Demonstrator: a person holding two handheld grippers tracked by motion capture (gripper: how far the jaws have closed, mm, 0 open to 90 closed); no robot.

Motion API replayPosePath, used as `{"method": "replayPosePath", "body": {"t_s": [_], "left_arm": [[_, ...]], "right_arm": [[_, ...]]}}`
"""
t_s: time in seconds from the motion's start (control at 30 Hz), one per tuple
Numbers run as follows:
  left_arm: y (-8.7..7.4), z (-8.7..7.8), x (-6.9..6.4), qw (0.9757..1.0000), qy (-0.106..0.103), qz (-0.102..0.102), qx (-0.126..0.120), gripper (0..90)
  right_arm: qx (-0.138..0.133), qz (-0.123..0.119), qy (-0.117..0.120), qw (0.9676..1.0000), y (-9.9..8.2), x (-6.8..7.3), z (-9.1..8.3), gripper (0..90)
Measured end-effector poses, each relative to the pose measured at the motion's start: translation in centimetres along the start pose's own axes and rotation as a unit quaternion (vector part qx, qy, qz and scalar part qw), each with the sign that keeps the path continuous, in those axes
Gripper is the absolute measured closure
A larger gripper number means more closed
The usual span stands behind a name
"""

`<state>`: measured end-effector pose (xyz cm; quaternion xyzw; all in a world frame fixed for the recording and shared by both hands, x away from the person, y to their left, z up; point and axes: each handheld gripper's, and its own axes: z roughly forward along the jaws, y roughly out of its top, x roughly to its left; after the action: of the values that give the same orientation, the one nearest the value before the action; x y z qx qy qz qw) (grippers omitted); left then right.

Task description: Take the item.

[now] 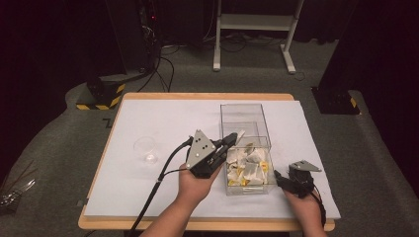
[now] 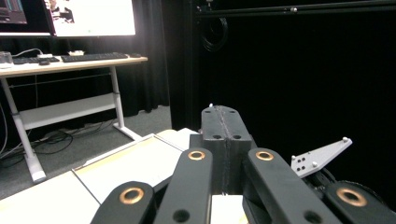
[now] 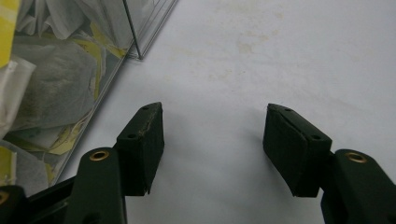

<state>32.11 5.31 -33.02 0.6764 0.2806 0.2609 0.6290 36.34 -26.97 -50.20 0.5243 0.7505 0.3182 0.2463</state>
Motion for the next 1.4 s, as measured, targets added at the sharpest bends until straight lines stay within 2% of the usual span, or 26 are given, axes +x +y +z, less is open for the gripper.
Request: {"method": "replayPosePath", "body": {"t_s": [0.4, 0.93, 1.4], "left_arm": [[1.4, -0.4, 0.0, 0.9996, 0.0, 0.002, -0.028, 90.0], [4.1, -1.4, 0.2, 0.9979, 0.003, 0.012, -0.064, 90.0], [4.7, -2.6, 0.9, 0.9968, 0.02, 0.016, -0.075, 90.0]], "right_arm": [[0.0, 0.0, 0.0, 1.0, 0.0, 0.0, 0.0, 38.6], [0.0, 0.0, 0.0, 1.0, 0.0, 0.0, 0.0, 38.6], [0.0, 0.0, 0.0, 1.0, 0.0, 0.0, 0.0, 38.6]]}}
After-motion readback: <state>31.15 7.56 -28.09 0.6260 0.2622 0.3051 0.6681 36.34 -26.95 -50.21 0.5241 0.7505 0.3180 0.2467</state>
